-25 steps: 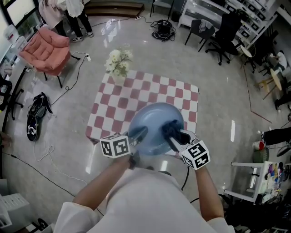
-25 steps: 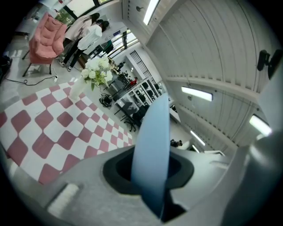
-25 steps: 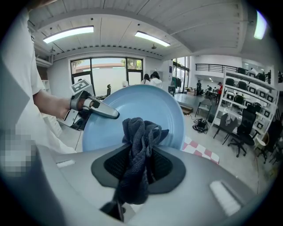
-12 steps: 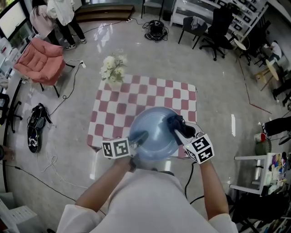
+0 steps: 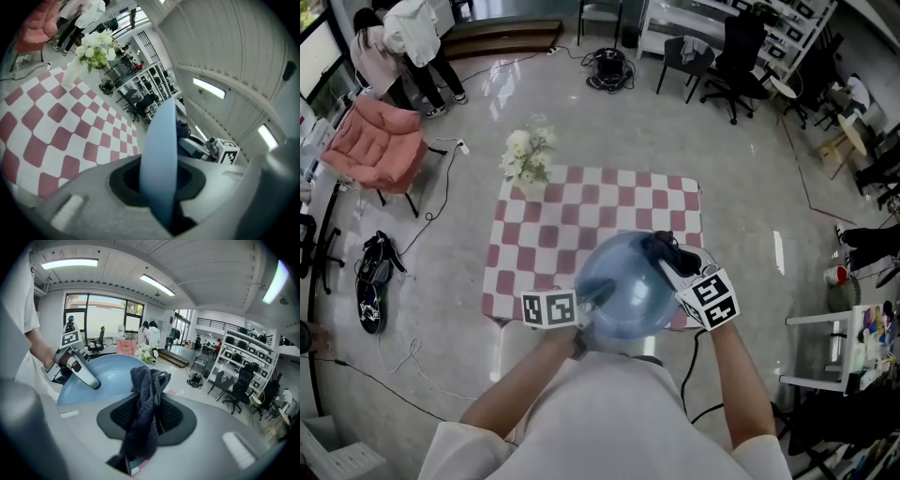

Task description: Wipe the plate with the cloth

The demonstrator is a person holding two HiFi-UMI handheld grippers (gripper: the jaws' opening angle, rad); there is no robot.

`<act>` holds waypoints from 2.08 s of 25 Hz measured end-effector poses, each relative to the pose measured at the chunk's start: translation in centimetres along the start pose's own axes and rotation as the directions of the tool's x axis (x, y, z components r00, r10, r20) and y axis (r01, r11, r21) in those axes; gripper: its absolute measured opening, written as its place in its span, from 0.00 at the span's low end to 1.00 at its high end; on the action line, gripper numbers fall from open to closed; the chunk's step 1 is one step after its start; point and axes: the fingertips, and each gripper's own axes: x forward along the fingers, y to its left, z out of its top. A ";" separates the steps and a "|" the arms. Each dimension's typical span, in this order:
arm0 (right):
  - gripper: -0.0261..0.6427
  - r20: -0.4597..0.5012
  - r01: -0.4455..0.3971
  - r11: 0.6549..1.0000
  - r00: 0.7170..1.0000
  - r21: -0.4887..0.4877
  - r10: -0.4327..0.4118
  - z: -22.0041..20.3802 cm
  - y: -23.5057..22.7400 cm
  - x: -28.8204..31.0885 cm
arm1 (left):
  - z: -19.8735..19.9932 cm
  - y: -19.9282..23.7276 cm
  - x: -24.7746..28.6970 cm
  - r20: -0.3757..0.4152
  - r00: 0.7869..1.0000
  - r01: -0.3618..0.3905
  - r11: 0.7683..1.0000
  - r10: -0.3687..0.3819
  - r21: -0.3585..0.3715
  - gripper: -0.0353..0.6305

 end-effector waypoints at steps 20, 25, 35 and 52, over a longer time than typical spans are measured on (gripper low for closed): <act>0.19 0.024 -0.052 0.996 0.998 -0.077 0.054 5.0 3.5 3.5 | 0.4 0.4 -0.8 -0.097 0.995 0.028 0.995 -0.018 0.099 0.16; 0.19 0.065 -0.106 0.993 0.992 -0.042 0.109 6.1 5.4 4.3 | 0.1 0.3 -0.8 -0.137 0.990 0.047 0.992 -0.031 0.115 0.17; 0.19 0.117 -0.241 0.969 0.962 -0.054 0.246 7.8 10.1 5.0 | -0.2 -0.1 -1.3 -0.155 0.986 0.075 0.990 -0.057 0.116 0.17; 0.19 0.101 -0.373 0.928 0.923 0.002 0.371 7.9 14.1 7.8 | 0.5 2.7 -1.8 -0.170 0.983 0.077 0.996 -0.067 0.055 0.16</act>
